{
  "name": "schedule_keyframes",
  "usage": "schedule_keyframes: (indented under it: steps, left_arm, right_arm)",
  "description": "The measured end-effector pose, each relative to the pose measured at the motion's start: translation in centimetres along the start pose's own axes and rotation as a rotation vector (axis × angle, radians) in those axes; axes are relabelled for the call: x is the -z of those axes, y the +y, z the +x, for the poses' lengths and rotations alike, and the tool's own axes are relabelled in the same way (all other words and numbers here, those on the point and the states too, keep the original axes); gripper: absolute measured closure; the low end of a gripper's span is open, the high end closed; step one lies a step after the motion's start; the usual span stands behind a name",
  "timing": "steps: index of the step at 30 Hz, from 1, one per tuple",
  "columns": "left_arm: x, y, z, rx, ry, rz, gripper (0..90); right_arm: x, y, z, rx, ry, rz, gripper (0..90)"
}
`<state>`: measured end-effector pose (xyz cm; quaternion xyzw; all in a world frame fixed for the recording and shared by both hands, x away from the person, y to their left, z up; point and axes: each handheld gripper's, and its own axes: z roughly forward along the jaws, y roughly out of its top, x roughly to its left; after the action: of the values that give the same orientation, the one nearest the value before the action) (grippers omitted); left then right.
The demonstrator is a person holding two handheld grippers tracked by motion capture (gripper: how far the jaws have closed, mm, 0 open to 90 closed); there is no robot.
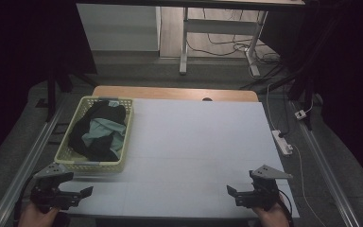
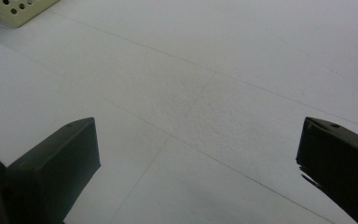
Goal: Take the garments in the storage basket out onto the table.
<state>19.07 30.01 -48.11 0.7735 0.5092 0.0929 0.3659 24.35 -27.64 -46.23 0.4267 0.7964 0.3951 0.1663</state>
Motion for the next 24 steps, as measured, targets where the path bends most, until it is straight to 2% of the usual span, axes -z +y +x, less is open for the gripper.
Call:
schedule_keyframes:
  steps: [3, 7, 9, 16, 24]
  left_arm:
    - [-0.04, 0.05, 0.0, -0.003, 0.001, 0.007, 3.3]
    - [-0.26, 0.17, -0.26, -0.033, 0.0, 0.032, 1.6]
    - [-0.27, 0.16, -0.3, -0.035, 0.001, 0.034, 1.0]
    - [0.1, -0.09, -0.05, -0.013, -0.013, 0.011, 0.0]
    - [0.14, -0.11, -0.11, -0.017, -0.018, 0.015, 0.0]
  right_arm:
    - [-0.02, -0.01, -0.07, -0.001, 0.016, 0.002, 0.0]
    - [-0.16, 0.01, -0.12, 0.003, 0.038, 0.009, 0.0]
    - [-0.2, 0.03, -0.15, 0.003, 0.042, 0.012, 0.0]
    - [-0.41, 0.17, -0.29, -0.008, 0.061, 0.023, 0.0]
    - [-0.6, 0.25, -0.33, -0.008, 0.066, 0.036, 0.0]
